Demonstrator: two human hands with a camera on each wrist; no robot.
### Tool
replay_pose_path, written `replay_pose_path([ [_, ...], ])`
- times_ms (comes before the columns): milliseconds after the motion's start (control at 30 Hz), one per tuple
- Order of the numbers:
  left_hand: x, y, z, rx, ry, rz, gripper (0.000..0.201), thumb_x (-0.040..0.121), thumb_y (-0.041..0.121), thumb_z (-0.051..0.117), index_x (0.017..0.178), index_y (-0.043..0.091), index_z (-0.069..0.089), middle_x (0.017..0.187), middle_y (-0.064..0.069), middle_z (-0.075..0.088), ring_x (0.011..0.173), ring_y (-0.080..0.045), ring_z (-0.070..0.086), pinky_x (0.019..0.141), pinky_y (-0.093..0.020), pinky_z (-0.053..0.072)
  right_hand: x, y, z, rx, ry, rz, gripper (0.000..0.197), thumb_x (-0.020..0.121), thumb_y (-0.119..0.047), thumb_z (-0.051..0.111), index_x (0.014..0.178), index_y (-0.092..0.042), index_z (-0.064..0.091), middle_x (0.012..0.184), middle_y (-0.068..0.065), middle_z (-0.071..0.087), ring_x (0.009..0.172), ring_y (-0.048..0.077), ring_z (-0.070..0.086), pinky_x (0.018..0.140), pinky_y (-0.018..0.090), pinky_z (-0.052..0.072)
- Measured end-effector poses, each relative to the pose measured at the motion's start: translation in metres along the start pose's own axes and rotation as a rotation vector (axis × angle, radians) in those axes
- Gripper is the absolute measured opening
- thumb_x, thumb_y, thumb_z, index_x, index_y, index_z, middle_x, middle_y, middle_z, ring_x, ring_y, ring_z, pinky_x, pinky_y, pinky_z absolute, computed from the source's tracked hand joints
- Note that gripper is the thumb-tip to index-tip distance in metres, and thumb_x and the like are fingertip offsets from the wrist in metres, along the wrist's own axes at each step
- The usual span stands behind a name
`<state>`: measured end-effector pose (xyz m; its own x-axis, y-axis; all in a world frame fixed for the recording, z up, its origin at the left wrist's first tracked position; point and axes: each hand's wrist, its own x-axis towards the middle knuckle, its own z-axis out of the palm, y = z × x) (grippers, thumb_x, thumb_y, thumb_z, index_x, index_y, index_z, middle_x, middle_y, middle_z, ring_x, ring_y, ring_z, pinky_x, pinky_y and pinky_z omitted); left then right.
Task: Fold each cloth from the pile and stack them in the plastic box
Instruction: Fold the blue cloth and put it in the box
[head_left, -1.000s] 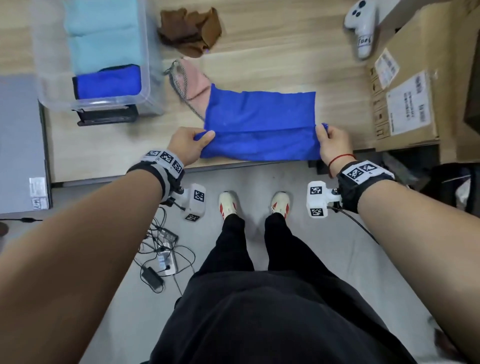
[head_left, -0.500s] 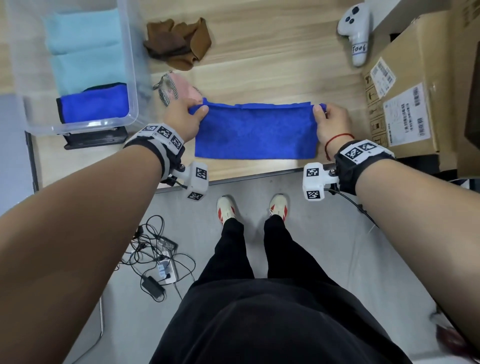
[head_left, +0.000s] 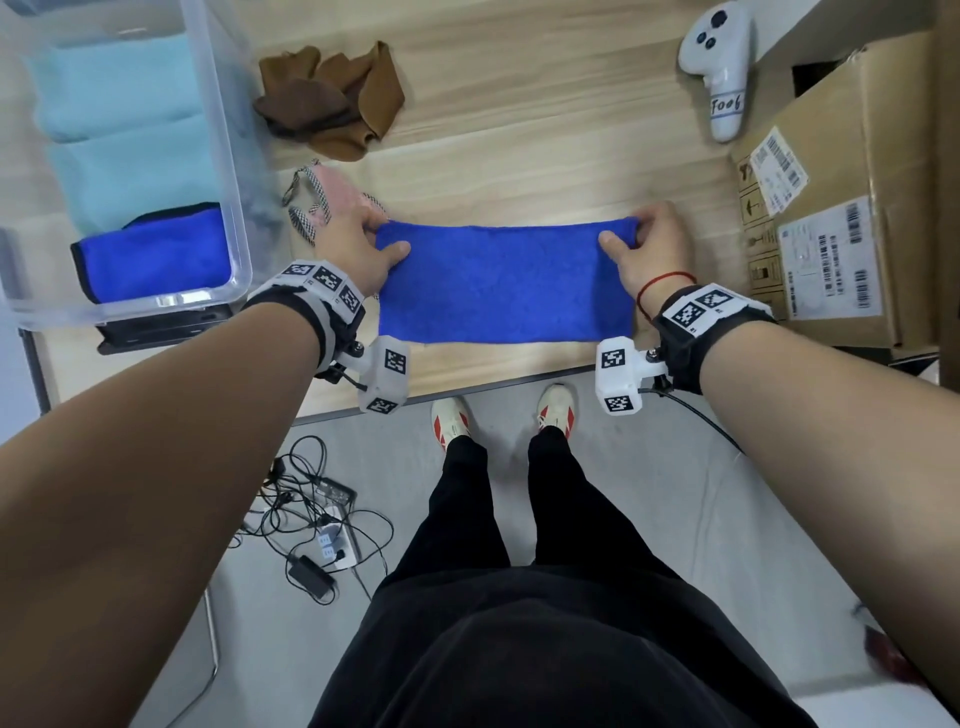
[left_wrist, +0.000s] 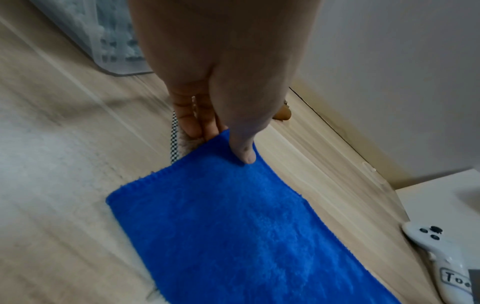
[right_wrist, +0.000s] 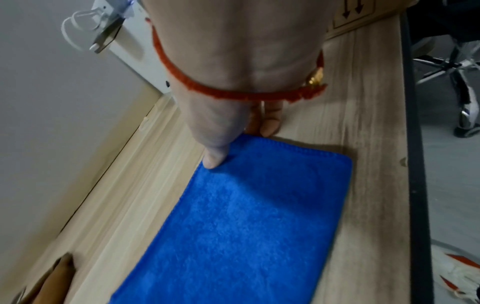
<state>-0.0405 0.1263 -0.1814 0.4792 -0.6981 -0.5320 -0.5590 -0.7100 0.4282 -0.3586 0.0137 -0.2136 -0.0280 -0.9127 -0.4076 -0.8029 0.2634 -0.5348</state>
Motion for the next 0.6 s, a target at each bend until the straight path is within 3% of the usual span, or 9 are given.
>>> replay_pose_path([
  [100,0.000,-0.001,0.001,-0.008,0.013,-0.009,0.059,0.075,0.042,0.077,0.122,0.018,0.051,0.105,-0.001,0.059,0.095,-0.019,0.056,0.085,-0.033,0.046,0.000,-0.002,0.005,-0.165,-0.057,0.007,0.056,0.070,-0.050,0.079,0.108,-0.015,0.058,0.111,0.006,0.060,0.089,0.023,0.060,0.077,0.031,0.047],
  [200,-0.001,0.002,-0.001,0.064,0.086,-0.009,0.067,0.074,0.053,0.073,0.126,0.018,0.048,0.123,-0.006,0.052,0.105,-0.024,0.056,0.093,-0.037,0.046,-0.002,-0.004,0.009,-0.257,-0.138,0.021,0.051,0.076,-0.052,0.073,0.103,-0.010,0.065,0.111,0.010,0.062,0.089,0.029,0.063,0.073,0.030,0.045],
  [300,0.001,0.007,-0.006,0.194,0.143,-0.044,0.080,0.074,0.056,0.071,0.135,0.012,0.041,0.139,-0.012,0.039,0.122,-0.030,0.048,0.103,-0.038,0.038,-0.004,-0.006,0.007,-0.224,-0.079,-0.003,0.041,0.085,-0.041,0.066,0.106,-0.006,0.060,0.110,0.015,0.063,0.097,0.035,0.061,0.078,0.036,0.046],
  [400,0.001,0.012,-0.011,0.230,0.132,-0.132,0.096,0.067,0.052,0.076,0.143,0.010,0.033,0.147,-0.014,0.030,0.134,-0.032,0.035,0.110,-0.043,0.033,-0.007,-0.009,-0.003,-0.137,0.022,0.061,0.039,0.093,-0.034,0.058,0.119,-0.006,0.049,0.112,0.017,0.062,0.101,0.036,0.059,0.081,0.038,0.046],
  [500,-0.006,0.016,-0.006,0.334,0.177,-0.065,0.092,0.063,0.045,0.076,0.140,0.013,0.035,0.140,-0.012,0.035,0.128,-0.033,0.038,0.102,-0.048,0.038,-0.013,-0.007,-0.011,-0.024,0.028,0.109,0.050,0.089,-0.034,0.065,0.125,-0.010,0.041,0.116,0.012,0.060,0.101,0.032,0.060,0.086,0.039,0.051],
  [600,-0.017,0.031,0.003,0.404,0.210,0.209,0.064,0.072,0.038,0.074,0.128,0.021,0.048,0.130,-0.007,0.043,0.123,-0.029,0.040,0.101,-0.044,0.035,-0.018,-0.003,-0.014,0.025,-0.003,0.155,0.064,0.080,-0.036,0.075,0.128,-0.011,0.041,0.121,0.008,0.060,0.104,0.028,0.060,0.090,0.041,0.052],
])
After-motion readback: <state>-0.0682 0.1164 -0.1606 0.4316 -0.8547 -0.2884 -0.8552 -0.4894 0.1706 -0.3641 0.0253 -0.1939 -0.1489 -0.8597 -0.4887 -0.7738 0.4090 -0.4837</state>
